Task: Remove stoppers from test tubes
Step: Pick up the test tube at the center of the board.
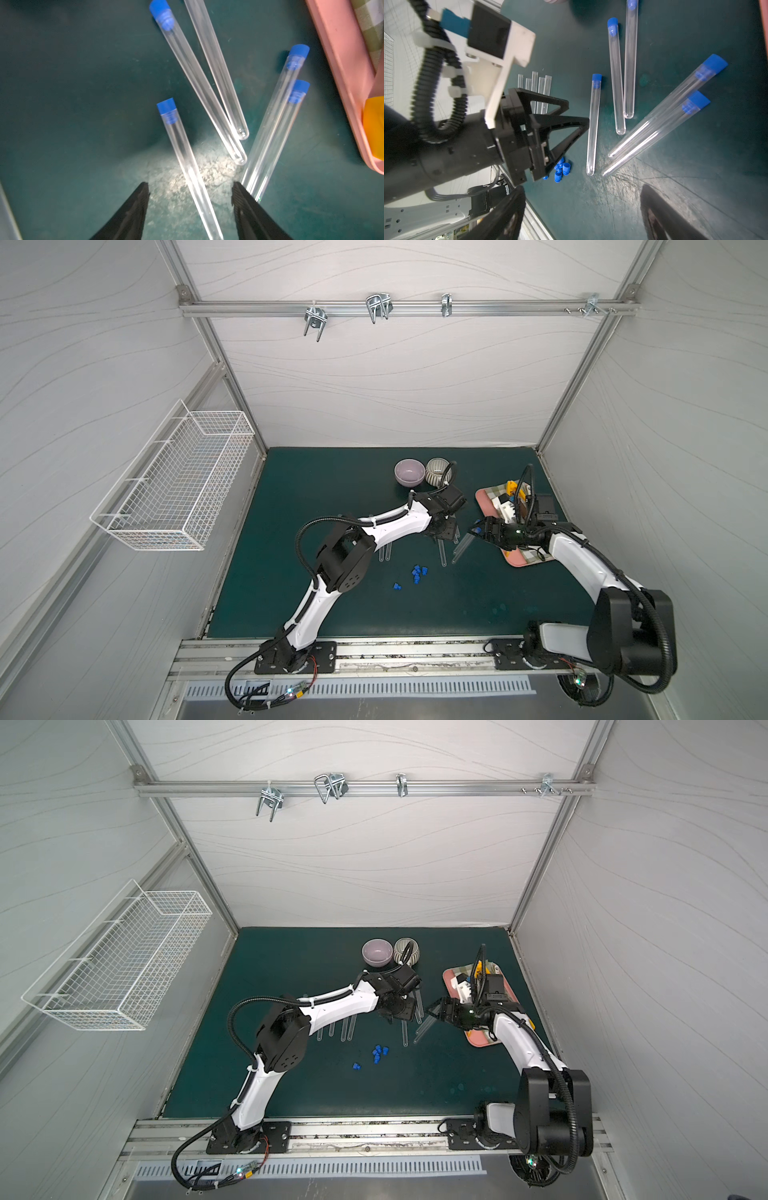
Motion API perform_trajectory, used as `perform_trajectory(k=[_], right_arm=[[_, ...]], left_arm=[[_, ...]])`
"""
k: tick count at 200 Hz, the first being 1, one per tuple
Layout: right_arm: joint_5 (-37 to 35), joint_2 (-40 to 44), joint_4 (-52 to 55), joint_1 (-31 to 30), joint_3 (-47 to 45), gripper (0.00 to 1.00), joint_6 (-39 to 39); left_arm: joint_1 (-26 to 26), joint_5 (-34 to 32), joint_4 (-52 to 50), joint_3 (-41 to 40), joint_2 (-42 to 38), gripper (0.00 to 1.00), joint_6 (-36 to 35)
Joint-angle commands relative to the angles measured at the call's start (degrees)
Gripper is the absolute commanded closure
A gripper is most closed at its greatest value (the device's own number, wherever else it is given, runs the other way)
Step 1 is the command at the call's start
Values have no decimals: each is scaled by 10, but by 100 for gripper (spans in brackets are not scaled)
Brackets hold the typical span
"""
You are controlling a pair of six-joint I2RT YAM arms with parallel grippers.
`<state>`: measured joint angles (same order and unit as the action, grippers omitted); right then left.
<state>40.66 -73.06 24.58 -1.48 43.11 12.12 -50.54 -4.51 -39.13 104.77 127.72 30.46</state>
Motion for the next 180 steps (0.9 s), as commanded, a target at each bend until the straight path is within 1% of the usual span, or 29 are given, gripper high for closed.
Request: perform_trajectory(k=[1, 80, 122, 166, 180], right_arm=[[4, 10, -1, 6, -12, 13, -10], [10, 11, -3, 10, -20, 13, -12], [12, 12, -5, 15, -21, 12, -13], [13, 14, -7, 18, -23, 12, -12], [13, 15, -6, 19, -23, 13, -12]], left_arm=[[-1, -17, -11, 26, 17, 36, 16], [-15, -23, -9, 19, 45, 38, 15], [-16, -36, -32, 31, 55, 40, 1], [-15, -49, -53, 30, 62, 47, -8], [-14, -52, -56, 31, 66, 51, -11]])
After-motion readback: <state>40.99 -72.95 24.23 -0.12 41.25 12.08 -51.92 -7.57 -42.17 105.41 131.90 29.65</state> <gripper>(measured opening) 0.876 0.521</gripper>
